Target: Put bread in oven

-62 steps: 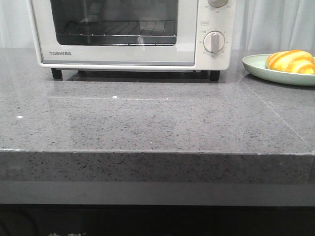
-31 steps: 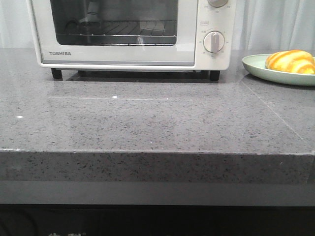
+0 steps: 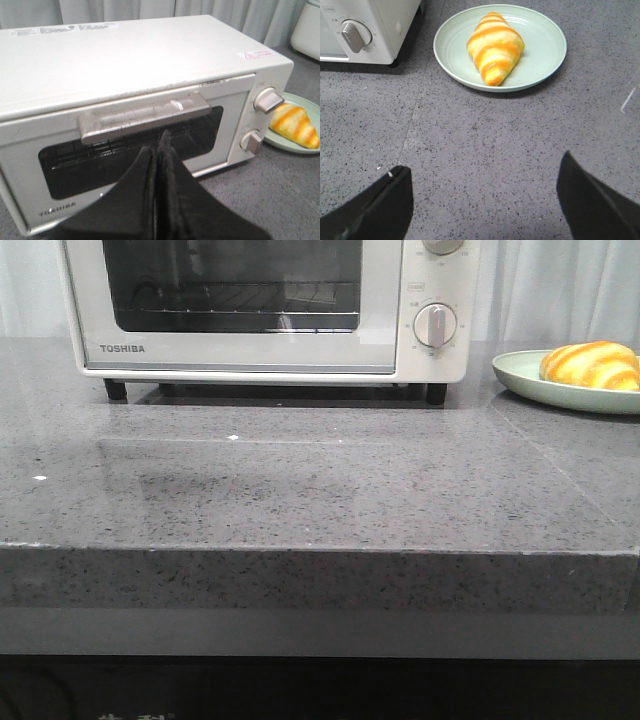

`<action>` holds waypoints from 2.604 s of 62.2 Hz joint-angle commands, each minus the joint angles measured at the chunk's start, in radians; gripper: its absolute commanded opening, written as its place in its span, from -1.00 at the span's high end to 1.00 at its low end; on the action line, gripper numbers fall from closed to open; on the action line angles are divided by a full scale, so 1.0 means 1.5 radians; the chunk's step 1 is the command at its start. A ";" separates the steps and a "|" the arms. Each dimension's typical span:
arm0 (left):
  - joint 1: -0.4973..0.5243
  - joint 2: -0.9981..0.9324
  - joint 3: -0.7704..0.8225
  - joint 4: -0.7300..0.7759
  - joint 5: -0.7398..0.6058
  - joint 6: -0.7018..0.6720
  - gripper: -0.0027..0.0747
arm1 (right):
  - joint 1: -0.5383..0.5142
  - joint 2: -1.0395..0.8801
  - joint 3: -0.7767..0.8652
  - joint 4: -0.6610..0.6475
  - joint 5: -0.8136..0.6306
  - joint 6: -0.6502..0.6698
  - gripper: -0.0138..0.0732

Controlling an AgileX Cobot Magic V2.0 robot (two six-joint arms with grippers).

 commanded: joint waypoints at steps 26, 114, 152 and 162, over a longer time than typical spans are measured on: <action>-0.026 0.212 -0.191 0.002 -0.125 0.000 0.98 | -0.004 0.003 -0.023 -0.006 -0.043 -0.007 -0.70; -0.045 -0.194 0.004 0.171 0.376 -0.130 0.98 | -0.004 0.111 -0.140 -0.006 0.020 0.013 -0.70; -0.045 -0.235 0.018 0.168 0.376 -0.130 0.98 | -0.041 0.519 -0.447 0.002 0.130 0.027 -0.70; -0.045 -0.235 0.018 0.167 0.376 -0.130 0.98 | -0.041 0.601 -0.502 0.022 0.139 0.018 -0.70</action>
